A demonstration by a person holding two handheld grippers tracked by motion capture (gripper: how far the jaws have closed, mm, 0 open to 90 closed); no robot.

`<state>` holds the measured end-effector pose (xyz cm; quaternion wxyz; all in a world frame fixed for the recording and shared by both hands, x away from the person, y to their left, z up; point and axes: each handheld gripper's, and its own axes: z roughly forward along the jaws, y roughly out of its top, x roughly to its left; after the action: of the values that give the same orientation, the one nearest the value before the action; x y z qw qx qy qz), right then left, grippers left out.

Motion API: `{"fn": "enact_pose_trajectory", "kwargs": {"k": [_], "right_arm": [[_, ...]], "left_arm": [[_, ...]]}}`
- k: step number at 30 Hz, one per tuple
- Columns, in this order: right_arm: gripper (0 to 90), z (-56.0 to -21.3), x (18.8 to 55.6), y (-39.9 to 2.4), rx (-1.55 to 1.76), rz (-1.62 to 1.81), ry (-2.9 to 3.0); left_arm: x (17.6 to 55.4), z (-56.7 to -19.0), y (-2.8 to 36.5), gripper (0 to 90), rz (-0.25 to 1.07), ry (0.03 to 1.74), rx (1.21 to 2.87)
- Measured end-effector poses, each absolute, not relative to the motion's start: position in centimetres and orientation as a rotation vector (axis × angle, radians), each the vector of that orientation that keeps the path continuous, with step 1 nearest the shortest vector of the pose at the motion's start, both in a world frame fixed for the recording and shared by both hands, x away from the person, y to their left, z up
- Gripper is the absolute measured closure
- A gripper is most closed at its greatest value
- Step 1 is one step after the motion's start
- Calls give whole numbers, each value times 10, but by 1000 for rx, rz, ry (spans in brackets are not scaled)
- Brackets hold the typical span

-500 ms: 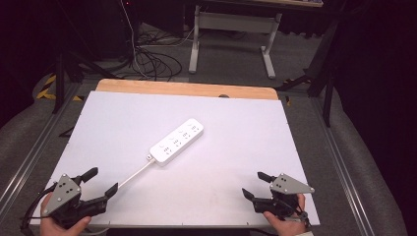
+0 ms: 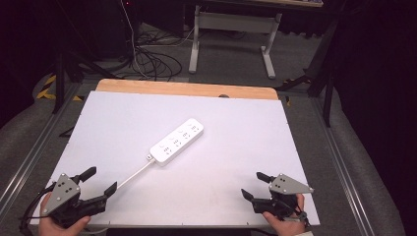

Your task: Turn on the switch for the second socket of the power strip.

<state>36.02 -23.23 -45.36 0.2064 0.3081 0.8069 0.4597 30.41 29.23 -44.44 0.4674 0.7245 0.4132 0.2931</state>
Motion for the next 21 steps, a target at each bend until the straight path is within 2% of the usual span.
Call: {"fn": "enact_pose_trajectory", "kwargs": {"k": [13, 21], "right_arm": [[252, -454, 361, -231, 854, 1284, 2255], [252, -455, 361, -229, 852, 1275, 2264]], "left_arm": [[305, -437, 293, 210, 708, 1028, 1787], [310, -418, 286, 212, 662, 1014, 1819]]}}
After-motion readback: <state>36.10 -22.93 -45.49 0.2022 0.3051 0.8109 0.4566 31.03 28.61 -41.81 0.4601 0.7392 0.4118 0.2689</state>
